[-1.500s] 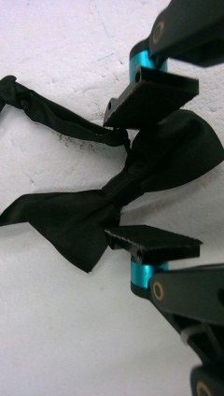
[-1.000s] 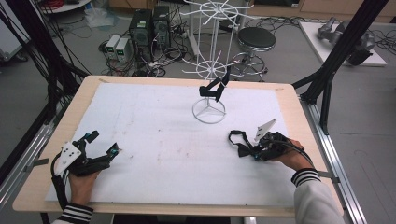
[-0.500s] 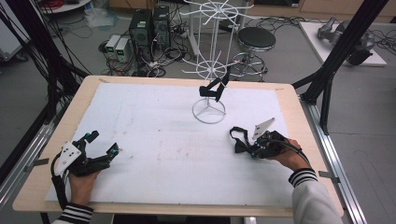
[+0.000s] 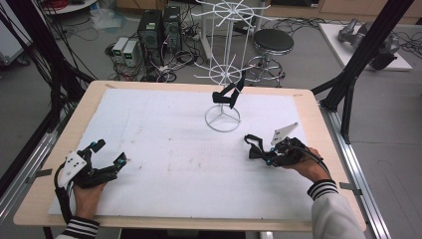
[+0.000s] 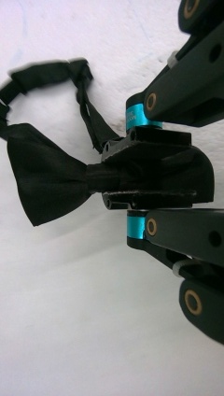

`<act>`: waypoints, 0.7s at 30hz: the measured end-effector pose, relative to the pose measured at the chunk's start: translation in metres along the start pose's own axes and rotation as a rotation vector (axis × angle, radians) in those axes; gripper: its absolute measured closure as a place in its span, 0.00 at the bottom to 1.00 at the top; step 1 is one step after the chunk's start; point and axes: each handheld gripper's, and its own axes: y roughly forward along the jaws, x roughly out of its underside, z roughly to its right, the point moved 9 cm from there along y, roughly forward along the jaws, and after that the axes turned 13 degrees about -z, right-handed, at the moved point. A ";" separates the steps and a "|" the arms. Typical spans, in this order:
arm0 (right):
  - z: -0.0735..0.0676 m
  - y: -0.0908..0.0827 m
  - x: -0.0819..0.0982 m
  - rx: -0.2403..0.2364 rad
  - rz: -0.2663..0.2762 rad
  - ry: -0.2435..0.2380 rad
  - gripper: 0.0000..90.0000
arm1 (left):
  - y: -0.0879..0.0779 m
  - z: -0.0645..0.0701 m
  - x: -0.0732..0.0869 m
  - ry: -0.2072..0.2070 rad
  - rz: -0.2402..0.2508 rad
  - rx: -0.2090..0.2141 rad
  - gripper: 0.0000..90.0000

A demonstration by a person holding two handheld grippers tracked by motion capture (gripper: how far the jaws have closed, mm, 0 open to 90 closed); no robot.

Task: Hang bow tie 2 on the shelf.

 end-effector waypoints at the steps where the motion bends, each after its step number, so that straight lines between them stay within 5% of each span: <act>1: 0.000 -0.002 -0.002 -0.005 0.021 0.008 0.84 | 0.000 0.000 0.000 0.000 -0.001 0.001 0.12; 14: 0.011 -0.033 -0.021 0.012 0.285 0.128 0.84 | 0.000 0.000 0.000 0.001 -0.001 0.000 0.12; 21: 0.016 -0.040 -0.026 0.032 0.363 0.211 0.84 | 0.000 0.000 0.000 0.001 -0.001 -0.001 0.12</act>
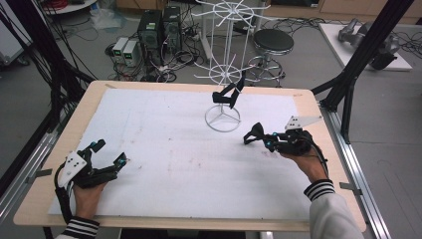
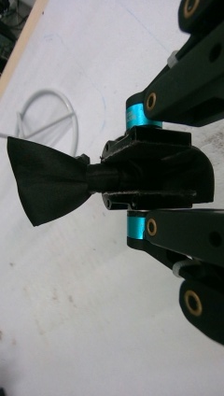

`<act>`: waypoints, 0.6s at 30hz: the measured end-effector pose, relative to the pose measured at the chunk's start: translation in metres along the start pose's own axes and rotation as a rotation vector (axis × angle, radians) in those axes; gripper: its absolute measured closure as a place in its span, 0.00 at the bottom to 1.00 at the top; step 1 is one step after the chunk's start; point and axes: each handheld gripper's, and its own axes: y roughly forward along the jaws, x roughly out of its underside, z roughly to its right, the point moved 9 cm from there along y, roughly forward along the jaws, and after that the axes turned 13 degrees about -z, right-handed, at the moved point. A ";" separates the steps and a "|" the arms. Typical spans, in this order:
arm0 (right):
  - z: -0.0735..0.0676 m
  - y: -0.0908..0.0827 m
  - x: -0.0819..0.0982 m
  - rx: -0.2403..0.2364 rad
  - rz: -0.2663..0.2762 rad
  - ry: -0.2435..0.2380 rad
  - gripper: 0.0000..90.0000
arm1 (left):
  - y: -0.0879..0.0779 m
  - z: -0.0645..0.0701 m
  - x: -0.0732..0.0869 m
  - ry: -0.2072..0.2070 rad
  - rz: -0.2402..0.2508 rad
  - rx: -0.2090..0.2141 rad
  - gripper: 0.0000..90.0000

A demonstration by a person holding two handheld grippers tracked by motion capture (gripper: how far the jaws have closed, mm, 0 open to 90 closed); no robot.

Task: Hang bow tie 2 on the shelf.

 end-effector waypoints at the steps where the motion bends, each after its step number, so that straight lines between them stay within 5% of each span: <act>1: 0.001 0.000 -0.001 0.007 0.003 0.005 0.84 | 0.000 0.000 0.000 0.000 -0.001 0.000 0.12; 10: 0.004 -0.006 -0.014 0.035 0.103 0.089 0.84 | 0.000 0.000 0.000 0.000 -0.001 -0.001 0.12; 18: 0.013 -0.018 -0.024 0.123 0.159 0.157 0.84 | 0.000 0.000 0.000 0.000 0.002 -0.002 0.12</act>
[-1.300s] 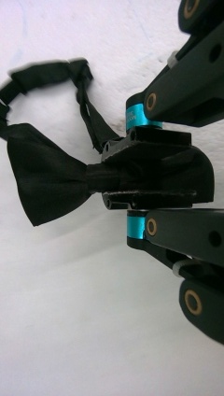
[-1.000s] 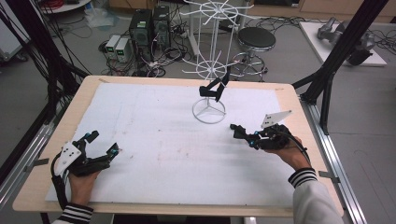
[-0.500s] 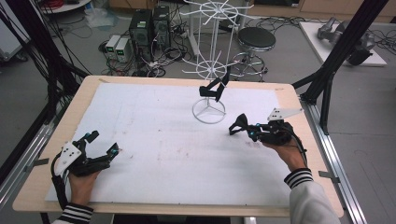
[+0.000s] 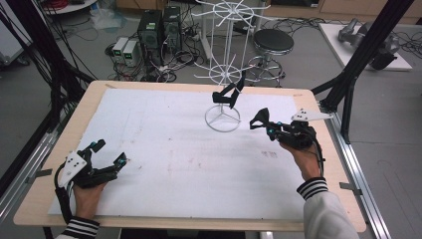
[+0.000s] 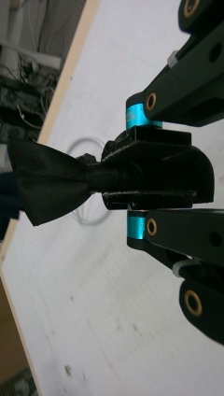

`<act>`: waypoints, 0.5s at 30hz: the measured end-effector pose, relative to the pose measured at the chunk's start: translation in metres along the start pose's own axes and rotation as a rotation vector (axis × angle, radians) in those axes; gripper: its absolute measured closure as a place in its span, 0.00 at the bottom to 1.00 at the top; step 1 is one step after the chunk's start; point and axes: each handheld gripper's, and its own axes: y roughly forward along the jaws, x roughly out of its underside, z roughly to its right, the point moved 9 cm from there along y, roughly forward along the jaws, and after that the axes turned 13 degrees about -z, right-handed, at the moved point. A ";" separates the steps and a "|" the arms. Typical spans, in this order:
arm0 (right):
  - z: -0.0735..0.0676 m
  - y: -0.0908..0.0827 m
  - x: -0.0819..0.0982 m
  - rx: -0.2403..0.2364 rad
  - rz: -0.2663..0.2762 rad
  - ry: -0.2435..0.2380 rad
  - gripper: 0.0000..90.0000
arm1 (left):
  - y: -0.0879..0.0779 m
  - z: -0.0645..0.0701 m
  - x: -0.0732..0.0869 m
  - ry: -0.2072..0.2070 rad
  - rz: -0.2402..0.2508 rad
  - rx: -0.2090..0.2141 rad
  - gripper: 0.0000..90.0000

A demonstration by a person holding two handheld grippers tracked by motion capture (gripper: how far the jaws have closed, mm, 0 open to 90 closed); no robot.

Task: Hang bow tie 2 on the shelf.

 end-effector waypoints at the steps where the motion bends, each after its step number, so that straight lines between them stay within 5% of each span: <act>1: 0.001 -0.001 -0.002 0.009 0.013 0.003 0.84 | 0.000 0.000 0.000 0.000 0.000 0.000 0.12; 15: 0.010 -0.014 -0.026 0.089 0.111 0.033 0.84 | 0.000 0.000 0.000 0.000 -0.001 0.001 0.12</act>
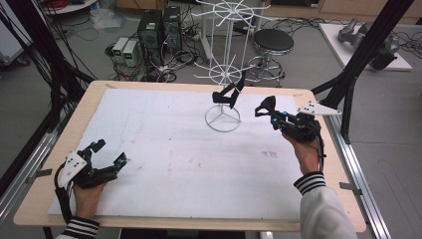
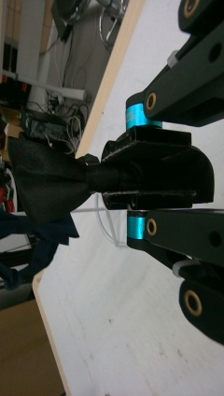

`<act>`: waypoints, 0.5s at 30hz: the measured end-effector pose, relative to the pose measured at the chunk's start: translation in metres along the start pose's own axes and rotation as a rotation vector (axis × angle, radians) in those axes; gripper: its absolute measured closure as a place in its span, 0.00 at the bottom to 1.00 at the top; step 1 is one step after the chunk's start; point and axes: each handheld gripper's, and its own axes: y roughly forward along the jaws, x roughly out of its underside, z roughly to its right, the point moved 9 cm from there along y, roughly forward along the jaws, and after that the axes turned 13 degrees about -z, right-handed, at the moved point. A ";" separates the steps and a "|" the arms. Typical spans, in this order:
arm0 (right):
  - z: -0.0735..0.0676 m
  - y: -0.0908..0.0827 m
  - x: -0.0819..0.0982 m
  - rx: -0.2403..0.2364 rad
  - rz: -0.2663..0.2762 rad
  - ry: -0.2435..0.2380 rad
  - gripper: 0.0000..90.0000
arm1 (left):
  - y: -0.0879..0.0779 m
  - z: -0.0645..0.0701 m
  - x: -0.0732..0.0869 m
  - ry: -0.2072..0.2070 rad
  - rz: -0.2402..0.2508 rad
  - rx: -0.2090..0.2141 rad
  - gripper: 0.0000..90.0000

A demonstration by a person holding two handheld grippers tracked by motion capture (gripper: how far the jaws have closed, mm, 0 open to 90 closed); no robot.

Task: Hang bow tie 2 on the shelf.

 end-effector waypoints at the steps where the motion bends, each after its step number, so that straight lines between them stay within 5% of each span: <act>1: 0.000 0.000 -0.002 0.003 0.009 0.002 0.84 | 0.000 0.000 0.000 0.000 0.002 -0.001 0.12; 15: 0.010 -0.002 -0.025 0.098 0.053 0.032 0.84 | 0.000 0.000 0.000 -0.002 0.001 0.002 0.12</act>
